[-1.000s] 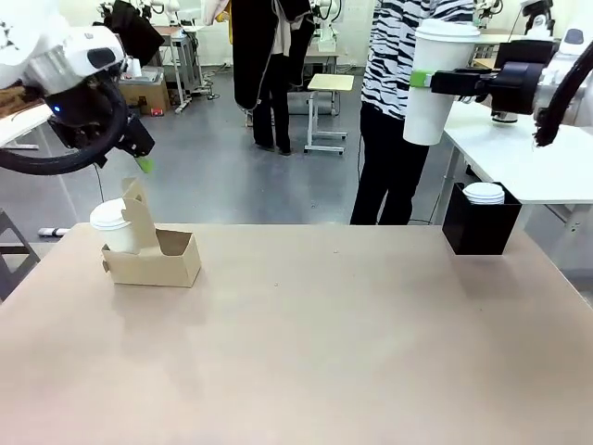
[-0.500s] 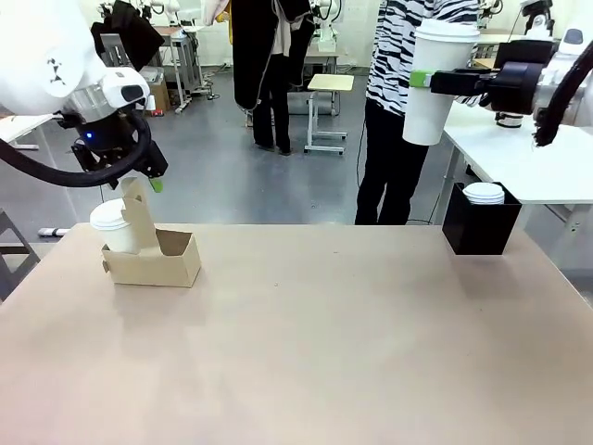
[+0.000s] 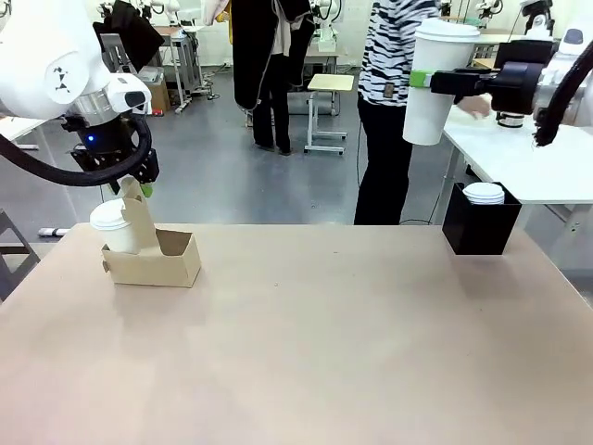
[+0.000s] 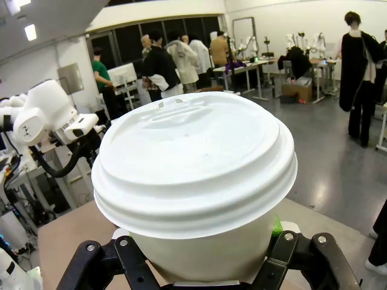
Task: Pour a drink into a cup and package it in a carrier.
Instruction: Position the Cup Carrier in the center of the table.
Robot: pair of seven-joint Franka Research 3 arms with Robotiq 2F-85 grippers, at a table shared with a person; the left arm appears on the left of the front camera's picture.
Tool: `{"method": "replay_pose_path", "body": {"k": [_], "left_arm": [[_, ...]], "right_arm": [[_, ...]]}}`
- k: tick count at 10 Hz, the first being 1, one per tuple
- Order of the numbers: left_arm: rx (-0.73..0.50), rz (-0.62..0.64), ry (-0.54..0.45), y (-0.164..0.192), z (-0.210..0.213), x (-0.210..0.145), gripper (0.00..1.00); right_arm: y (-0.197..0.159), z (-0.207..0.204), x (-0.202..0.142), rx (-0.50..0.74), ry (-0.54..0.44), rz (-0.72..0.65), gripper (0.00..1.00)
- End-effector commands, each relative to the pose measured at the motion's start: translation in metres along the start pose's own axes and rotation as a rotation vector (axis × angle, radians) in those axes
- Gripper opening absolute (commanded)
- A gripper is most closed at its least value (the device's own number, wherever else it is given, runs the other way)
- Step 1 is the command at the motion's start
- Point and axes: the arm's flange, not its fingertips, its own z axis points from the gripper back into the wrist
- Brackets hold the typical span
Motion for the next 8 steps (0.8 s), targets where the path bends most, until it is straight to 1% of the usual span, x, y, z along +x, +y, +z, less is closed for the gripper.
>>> {"method": "replay_pose_path", "body": {"k": [1,2,3,4,6,7,8], "left_arm": [[0.024,0.026,0.003,-0.0032,0.0067,-0.0016,0.0],[0.018,0.029,0.009,-0.0034,0.0077,-0.0018,0.0],[0.021,0.034,0.017,-0.0038,0.0075,-0.0016,0.04],[0.021,0.039,0.02,-0.0044,0.0073,-0.0018,0.0],[0.027,0.04,0.028,-0.0054,0.0056,-0.0012,0.0],[0.016,0.102,0.004,-0.0044,0.0041,0.0013,0.0],[-0.037,0.046,0.055,-0.0048,0.0023,-0.001,0.0]], "right_arm": [[0.0007,-0.0006,0.0043,0.009,-0.012,0.0,0.8],[0.0007,-0.0006,0.0043,0.009,-0.012,0.0,0.8],[0.0007,-0.0006,0.0043,0.009,-0.012,0.0,0.8],[0.0007,-0.0006,0.0043,0.009,-0.012,0.0,0.8],[0.0007,-0.0006,0.0043,0.009,-0.012,0.0,0.8],[0.0007,-0.0006,0.0043,0.009,-0.012,0.0,0.8],[0.0007,-0.0006,0.0043,0.009,-0.012,0.0,0.8]]}}
